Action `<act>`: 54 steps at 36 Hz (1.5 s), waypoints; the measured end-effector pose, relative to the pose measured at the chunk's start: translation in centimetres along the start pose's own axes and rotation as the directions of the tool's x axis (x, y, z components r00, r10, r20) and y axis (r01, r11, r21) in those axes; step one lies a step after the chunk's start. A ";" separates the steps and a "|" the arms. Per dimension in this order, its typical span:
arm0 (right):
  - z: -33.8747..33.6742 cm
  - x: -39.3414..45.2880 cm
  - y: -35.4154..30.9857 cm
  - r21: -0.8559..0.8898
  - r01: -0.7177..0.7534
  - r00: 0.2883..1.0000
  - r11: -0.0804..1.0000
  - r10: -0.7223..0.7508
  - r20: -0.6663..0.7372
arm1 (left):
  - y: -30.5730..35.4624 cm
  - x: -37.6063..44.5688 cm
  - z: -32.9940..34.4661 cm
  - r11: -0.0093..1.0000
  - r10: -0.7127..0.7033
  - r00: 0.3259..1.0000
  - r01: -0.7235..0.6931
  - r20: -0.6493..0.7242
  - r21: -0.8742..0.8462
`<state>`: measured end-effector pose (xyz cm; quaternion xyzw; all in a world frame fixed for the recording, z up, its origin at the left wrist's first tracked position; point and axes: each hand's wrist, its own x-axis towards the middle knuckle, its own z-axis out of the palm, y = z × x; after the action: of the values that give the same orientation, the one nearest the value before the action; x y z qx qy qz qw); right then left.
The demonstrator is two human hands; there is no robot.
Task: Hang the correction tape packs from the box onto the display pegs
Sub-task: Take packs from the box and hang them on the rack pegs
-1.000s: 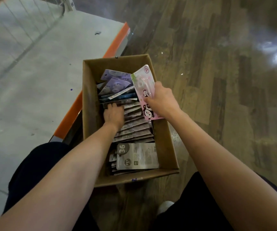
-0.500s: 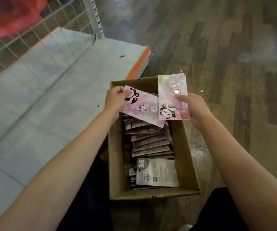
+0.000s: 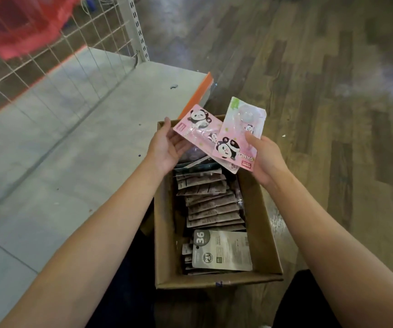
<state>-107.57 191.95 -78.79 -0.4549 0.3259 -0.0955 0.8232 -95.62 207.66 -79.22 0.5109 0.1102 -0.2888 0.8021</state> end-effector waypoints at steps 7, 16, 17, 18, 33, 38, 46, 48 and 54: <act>1.1 -0.5 1.2 -0.031 0.023 0.996 0.999 -0.020 0.091 | -2.9 -2.2 1.6 0.976 -0.024 0.957 -0.040 0.288 0.215; 2.5 -0.6 1.1 -0.208 0.077 0.989 0.975 -0.048 0.141 | 1.2 -3.0 -0.2 0.933 0.164 0.968 -0.214 0.188 0.288; 2.8 -0.7 1.2 -0.187 0.076 0.988 0.979 -0.048 0.149 | 1.6 -3.0 -0.6 0.924 0.189 0.966 -0.235 0.175 0.301; 3.2 -0.7 1.3 -0.165 0.077 0.986 0.983 -0.050 0.160 | 1.9 -2.9 -0.9 0.917 0.207 0.966 -0.247 0.155 0.314; 13.5 1.5 1.1 -0.275 0.132 0.949 0.952 -0.042 0.311 | 5.7 -1.8 -4.5 0.827 0.396 0.918 -0.346 -0.024 0.443; 15.5 1.6 2.6 -0.306 0.143 0.904 0.941 0.001 0.427 | 6.4 -3.5 -7.6 0.715 0.476 0.879 -0.363 -0.037 0.597; 21.4 -0.8 3.9 -0.051 0.284 0.779 0.957 -0.199 0.595 | 11.9 -10.5 -11.6 0.478 0.658 0.753 -0.394 -0.022 0.785; 22.6 -1.5 4.5 -0.064 0.364 0.733 0.929 -0.243 0.635 | 12.3 -11.7 -12.8 0.478 0.673 0.738 -0.386 -0.046 0.789; 22.4 -2.3 4.7 -0.288 0.696 0.637 0.658 -0.380 0.671 | 12.6 -12.5 -13.5 0.479 0.619 0.785 -0.365 -0.013 0.798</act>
<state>-95.98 211.07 -73.24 -0.7455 -0.0740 -0.1183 0.6517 -96.88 227.92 -69.88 0.8449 -0.0547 0.0198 0.5318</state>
